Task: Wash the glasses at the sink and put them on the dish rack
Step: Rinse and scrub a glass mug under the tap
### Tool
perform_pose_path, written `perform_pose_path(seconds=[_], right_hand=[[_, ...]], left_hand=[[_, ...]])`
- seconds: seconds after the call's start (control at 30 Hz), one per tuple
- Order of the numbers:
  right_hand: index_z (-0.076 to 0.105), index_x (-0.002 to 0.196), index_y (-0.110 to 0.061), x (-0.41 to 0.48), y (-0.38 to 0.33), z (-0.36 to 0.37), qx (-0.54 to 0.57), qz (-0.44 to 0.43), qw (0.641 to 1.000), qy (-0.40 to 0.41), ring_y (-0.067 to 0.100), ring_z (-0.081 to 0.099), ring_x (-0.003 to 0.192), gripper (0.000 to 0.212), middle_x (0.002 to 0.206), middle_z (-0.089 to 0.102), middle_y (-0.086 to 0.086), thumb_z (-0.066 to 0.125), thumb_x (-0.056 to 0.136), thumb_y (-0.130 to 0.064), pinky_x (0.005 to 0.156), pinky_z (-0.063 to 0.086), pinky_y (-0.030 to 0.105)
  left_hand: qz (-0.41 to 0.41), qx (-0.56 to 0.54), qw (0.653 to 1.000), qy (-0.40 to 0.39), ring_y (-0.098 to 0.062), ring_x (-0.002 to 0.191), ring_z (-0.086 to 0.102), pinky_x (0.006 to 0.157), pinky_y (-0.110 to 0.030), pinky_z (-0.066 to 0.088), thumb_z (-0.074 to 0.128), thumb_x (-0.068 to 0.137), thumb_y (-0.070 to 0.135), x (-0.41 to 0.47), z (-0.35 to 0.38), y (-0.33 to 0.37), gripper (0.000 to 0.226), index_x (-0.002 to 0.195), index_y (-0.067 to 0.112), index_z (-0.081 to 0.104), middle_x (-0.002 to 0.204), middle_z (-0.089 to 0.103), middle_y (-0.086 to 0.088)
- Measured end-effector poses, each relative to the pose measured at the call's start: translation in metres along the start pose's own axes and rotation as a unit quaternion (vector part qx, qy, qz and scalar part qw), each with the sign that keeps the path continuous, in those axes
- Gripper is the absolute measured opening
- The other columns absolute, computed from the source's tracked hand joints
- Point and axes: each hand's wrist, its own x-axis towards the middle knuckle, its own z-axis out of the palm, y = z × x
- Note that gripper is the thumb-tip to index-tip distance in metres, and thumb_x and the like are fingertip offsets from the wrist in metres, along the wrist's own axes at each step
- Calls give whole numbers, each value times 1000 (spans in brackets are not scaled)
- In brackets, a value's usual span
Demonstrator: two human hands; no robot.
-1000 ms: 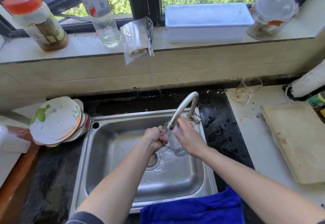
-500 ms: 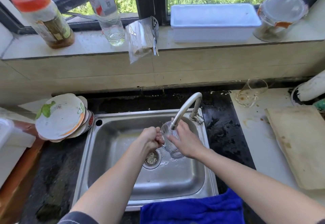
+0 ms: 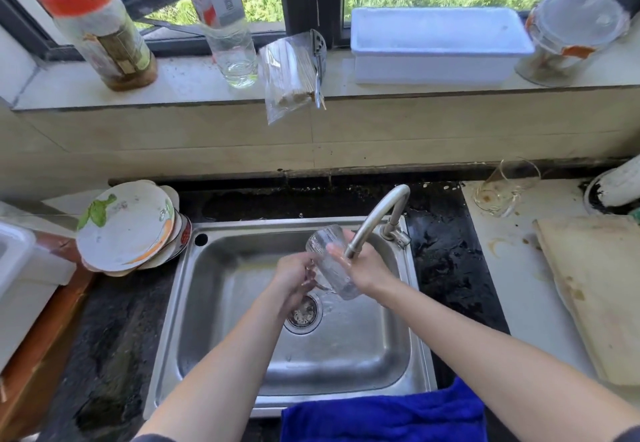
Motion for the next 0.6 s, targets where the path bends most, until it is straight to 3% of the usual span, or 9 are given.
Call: perform_pose_path(seconds=[0.1,0.2,0.33,0.4,0.47,0.53,0.6], right_hand=[[33,148,-28,-8,7,-6,-137,-39,990,1,21,46,133,74,145,49,-4,59,86,-59,111,35,41],[31,148,-36,-5,2,-7,-171,-34,985,8,21,44,135,74,149,43,-9,56,85,-63,110,37,41],[20,152,-35,-23,7,-11,-261,-108,958,-44,22,32,142,60,158,27,-4,38,98,-53,113,31,43],[22,153,-29,-31,14,-15,-248,-128,957,-81,19,26,144,54,160,22,-3,34,102,-44,116,26,42],[33,149,-24,-25,7,-18,-178,-82,977,-89,19,33,140,50,155,32,0,37,102,-42,112,30,39],[54,132,-18,-15,-9,-23,-36,-6,995,-90,14,47,125,39,140,51,-1,49,99,-38,100,34,28],[57,128,-18,-18,-15,-25,18,15,996,-87,8,47,111,34,122,54,-8,52,98,-34,94,31,23]], left_hand=[[110,106,988,11,-15,81,55,75,-34,41,46,98,25,-9,2,11,29,80,18,68,86,66,-2],[122,86,987,-66,-13,66,53,70,-31,45,42,101,29,-15,14,15,37,70,17,60,69,62,1],[73,-1,995,-71,-13,61,41,75,-37,42,43,101,27,-3,6,11,39,64,19,50,60,43,2],[56,-10,995,-87,-12,61,39,71,-35,42,42,101,29,0,2,6,37,66,20,49,62,39,4],[54,19,992,-115,-12,60,36,68,-33,41,42,101,30,-5,9,4,35,68,19,49,61,38,4],[50,49,987,-143,-13,59,36,66,-32,42,41,101,30,-10,20,2,34,70,19,50,61,36,3],[38,45,988,-143,-13,60,38,66,-32,42,42,100,31,-11,21,0,31,75,17,52,62,38,2]])
